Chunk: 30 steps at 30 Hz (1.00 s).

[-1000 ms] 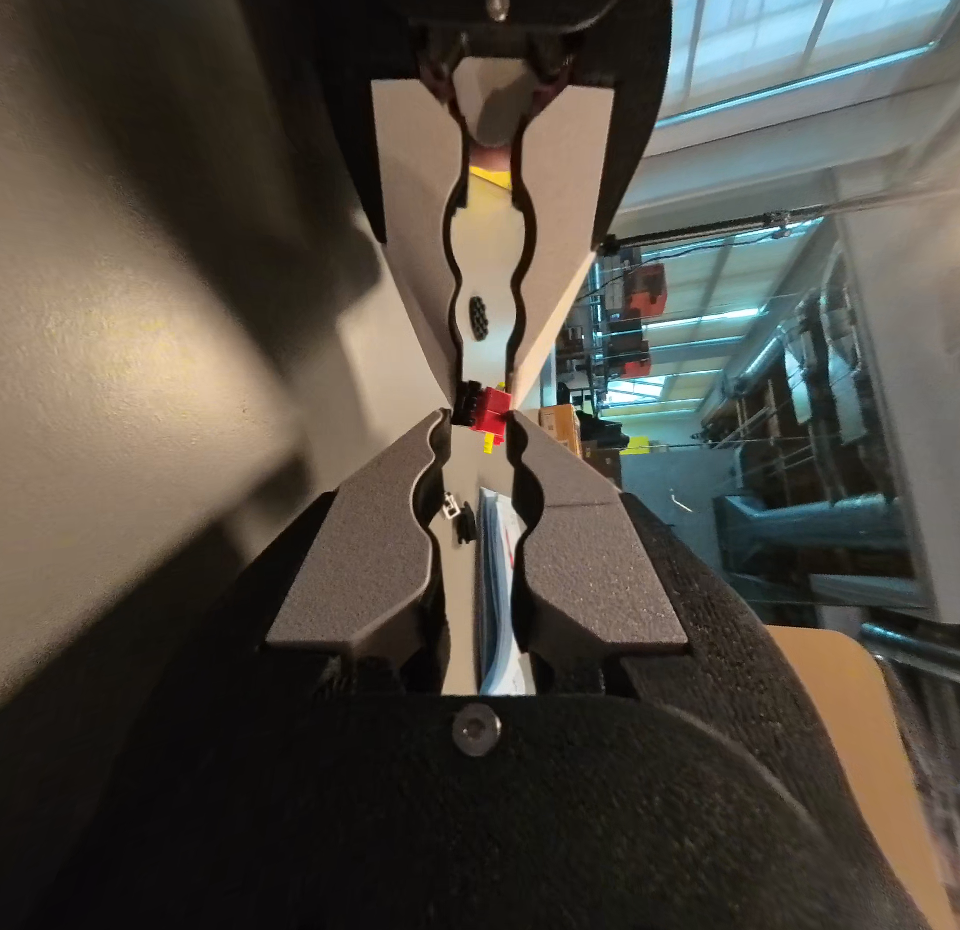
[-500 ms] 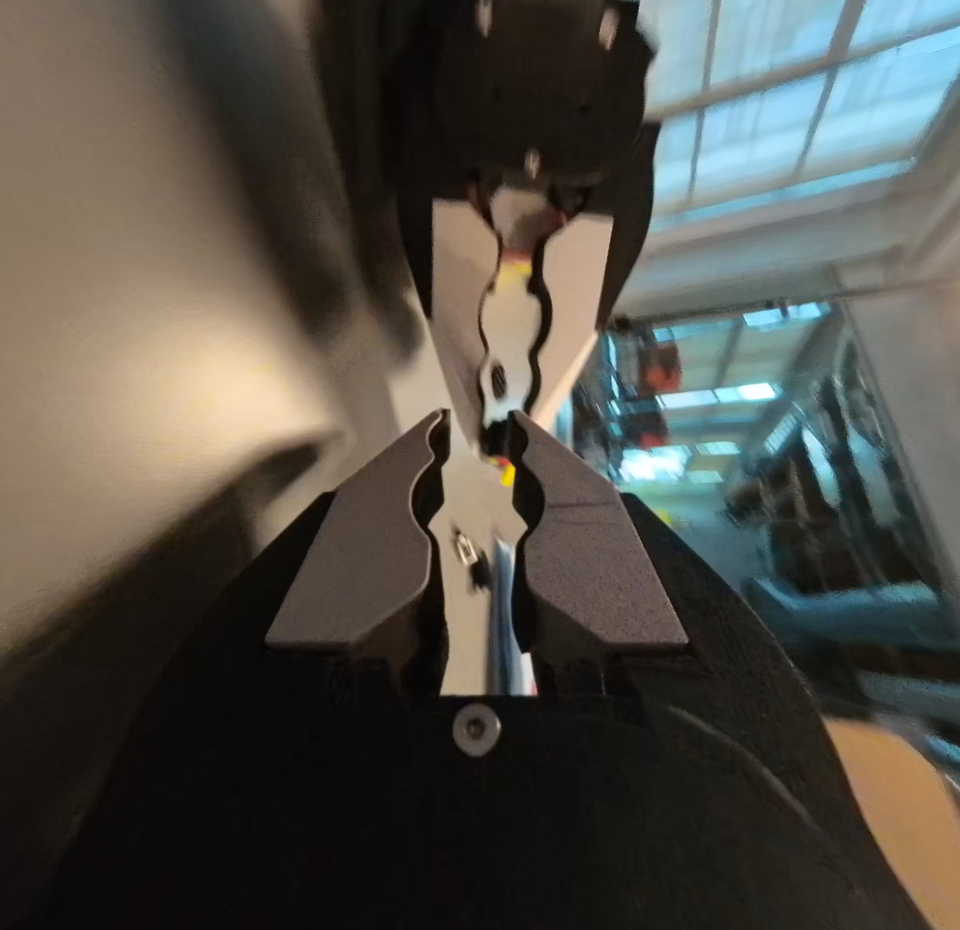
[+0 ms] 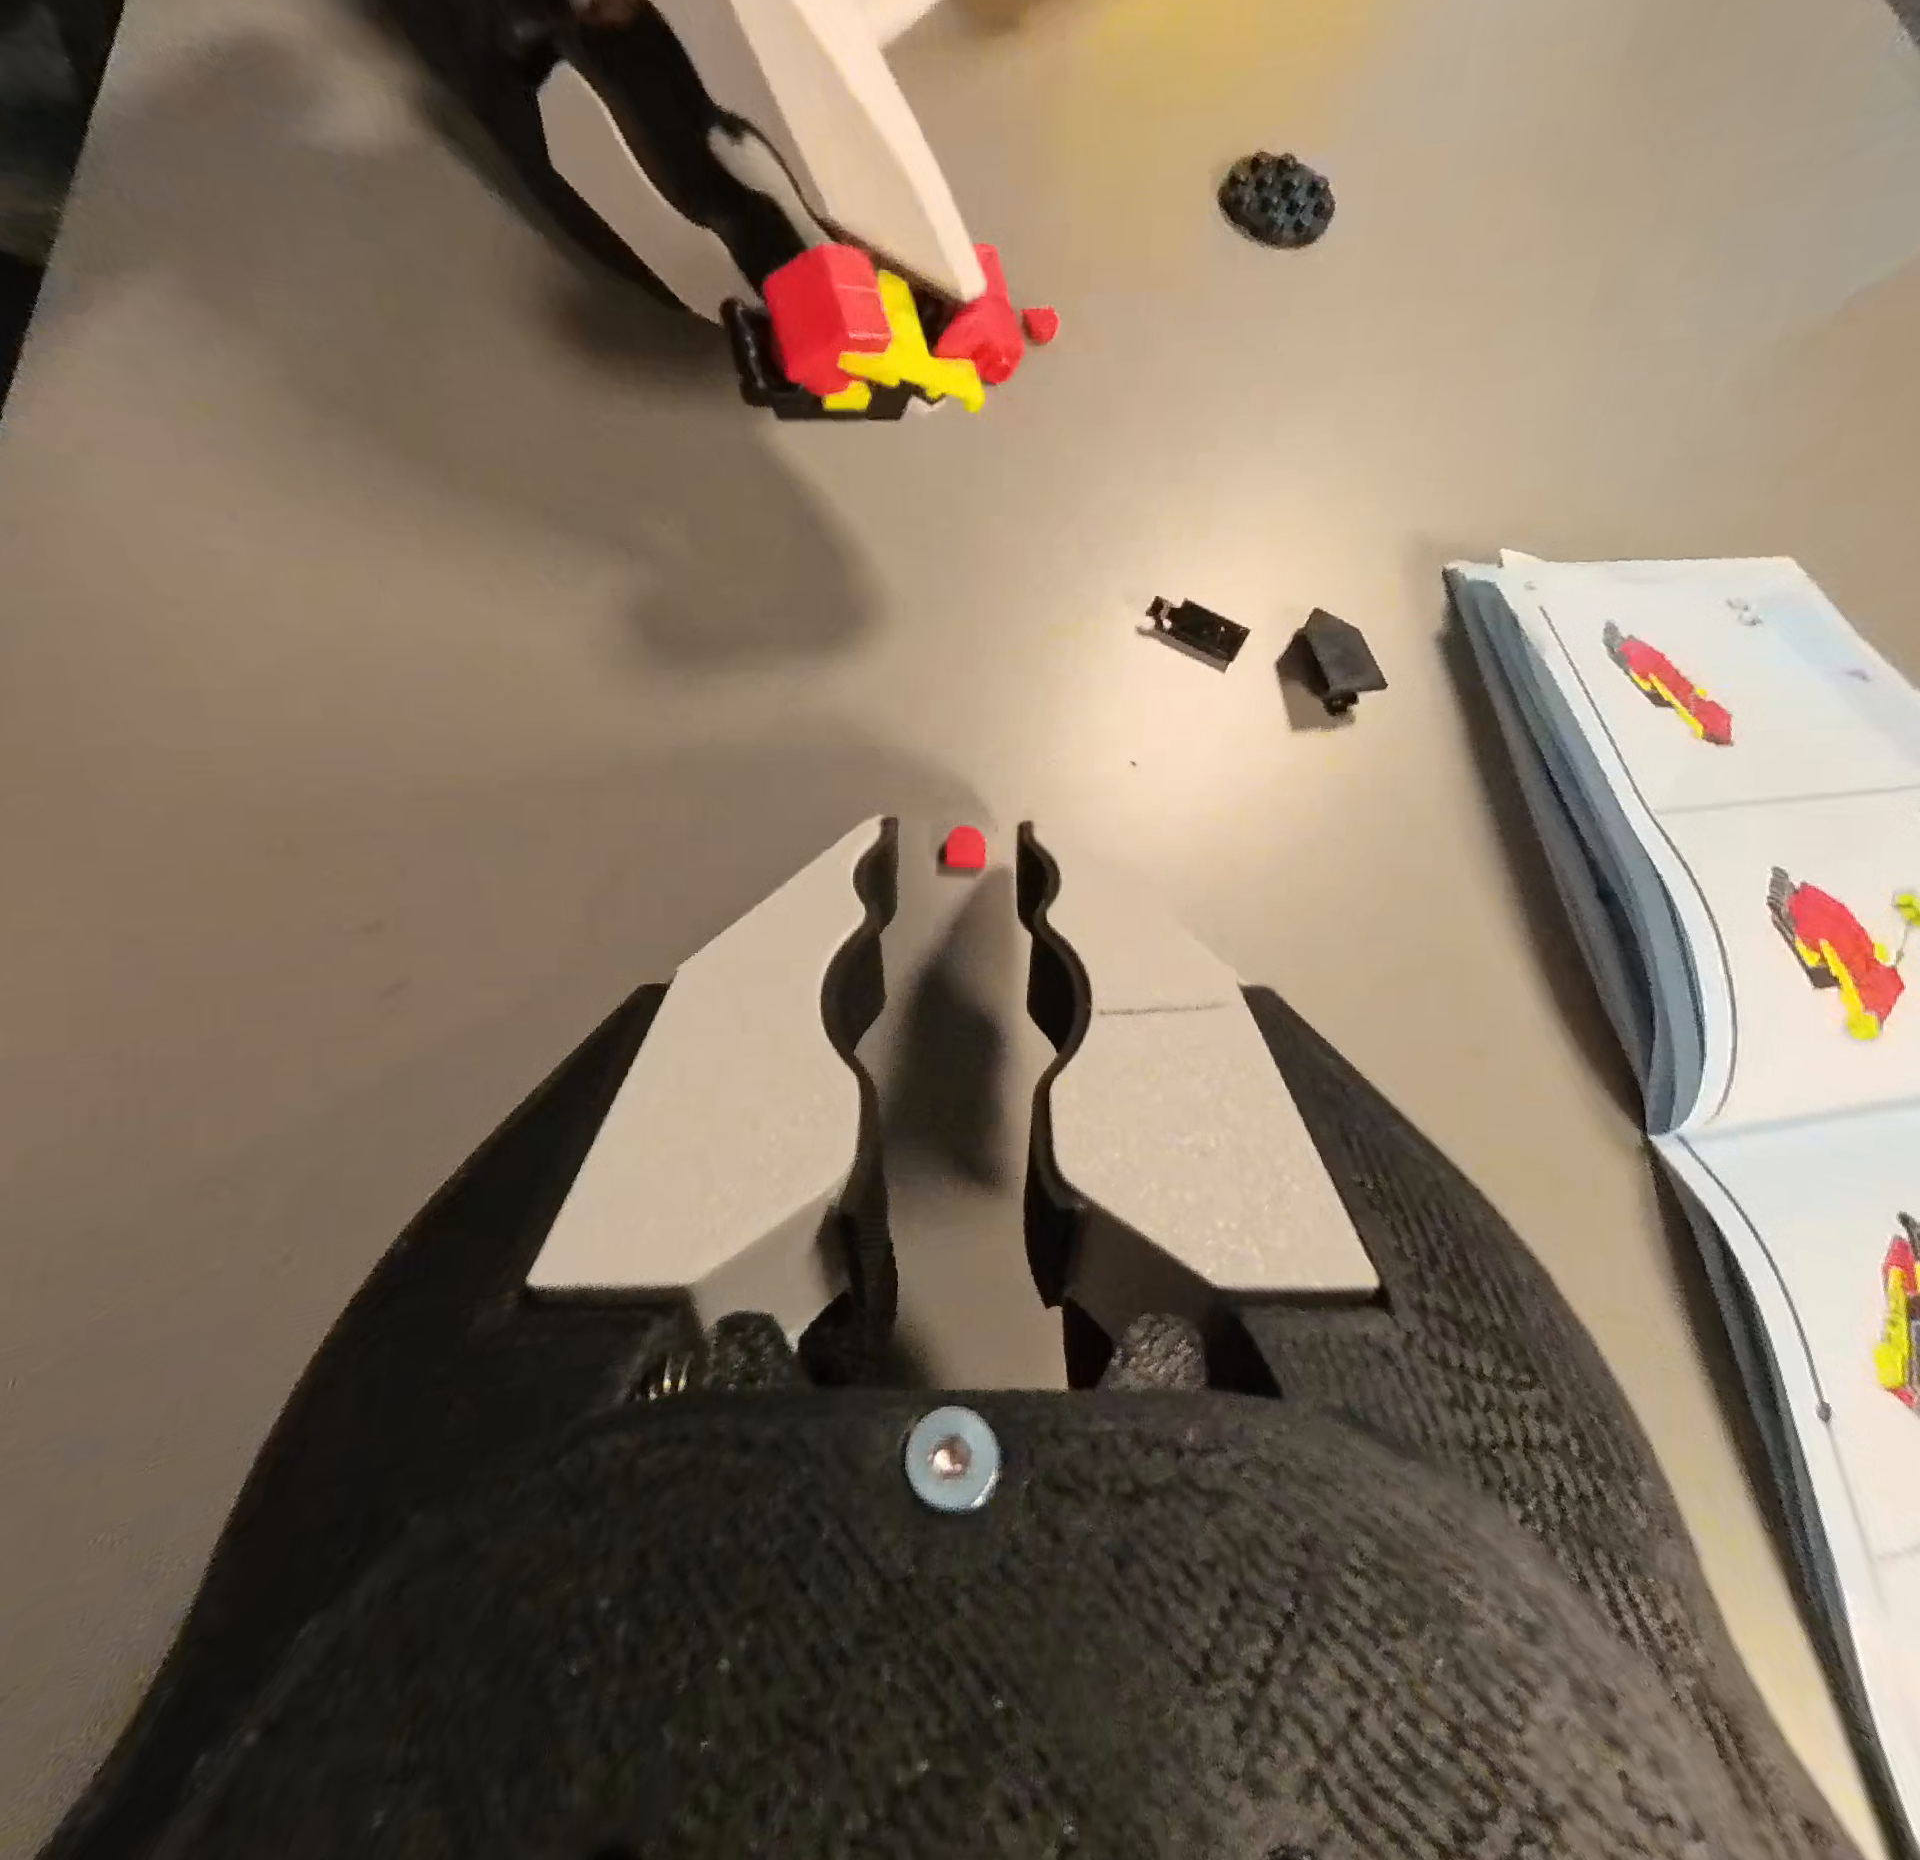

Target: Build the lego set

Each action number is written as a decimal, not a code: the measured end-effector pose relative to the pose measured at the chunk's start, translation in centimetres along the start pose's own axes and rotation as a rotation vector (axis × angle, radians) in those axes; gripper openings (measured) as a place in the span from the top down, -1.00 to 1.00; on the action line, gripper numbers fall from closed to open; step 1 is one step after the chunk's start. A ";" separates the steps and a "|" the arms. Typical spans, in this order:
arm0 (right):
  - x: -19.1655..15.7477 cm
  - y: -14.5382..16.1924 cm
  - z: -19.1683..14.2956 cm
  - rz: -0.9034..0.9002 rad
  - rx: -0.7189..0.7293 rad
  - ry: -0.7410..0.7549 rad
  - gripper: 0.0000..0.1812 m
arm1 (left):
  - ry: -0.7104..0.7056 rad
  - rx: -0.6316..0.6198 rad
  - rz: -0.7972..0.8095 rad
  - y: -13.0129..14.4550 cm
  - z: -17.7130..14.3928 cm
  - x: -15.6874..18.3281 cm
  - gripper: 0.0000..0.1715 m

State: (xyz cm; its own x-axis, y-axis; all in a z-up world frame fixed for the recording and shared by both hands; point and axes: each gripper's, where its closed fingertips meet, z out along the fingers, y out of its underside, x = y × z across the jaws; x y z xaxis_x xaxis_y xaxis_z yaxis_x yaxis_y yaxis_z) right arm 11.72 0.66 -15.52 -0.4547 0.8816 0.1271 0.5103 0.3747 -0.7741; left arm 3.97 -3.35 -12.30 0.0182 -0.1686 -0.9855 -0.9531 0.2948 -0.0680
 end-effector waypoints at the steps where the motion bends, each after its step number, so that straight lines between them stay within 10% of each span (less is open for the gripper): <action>1: 0.0 0.2 0.0 0.003 -0.011 0.001 0.80 | -0.001 0.001 0.012 -0.1 0.0 0.1 0.79; 8: 0.0 0.0 0.5 0.062 -0.015 -0.016 0.94 | -0.028 0.031 0.056 -1.0 -0.2 -0.2 0.79; 14: -2.0 -7.4 -0.4 0.004 0.222 -0.120 0.95 | -0.075 0.057 0.143 -1.9 -0.4 -0.4 0.79; 30: -2.8 -9.8 0.7 -0.113 0.146 -0.183 0.94 | -0.172 0.090 0.126 -2.8 -1.1 -2.2 0.79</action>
State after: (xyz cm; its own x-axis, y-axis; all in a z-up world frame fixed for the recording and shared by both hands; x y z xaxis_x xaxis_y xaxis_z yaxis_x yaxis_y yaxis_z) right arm 7.48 -5.73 -8.72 -0.6341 0.7648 0.1139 0.3438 0.4109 -0.8444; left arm 6.31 -4.81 -9.79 -0.0405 0.0352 -0.9986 -0.9205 0.3875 0.0510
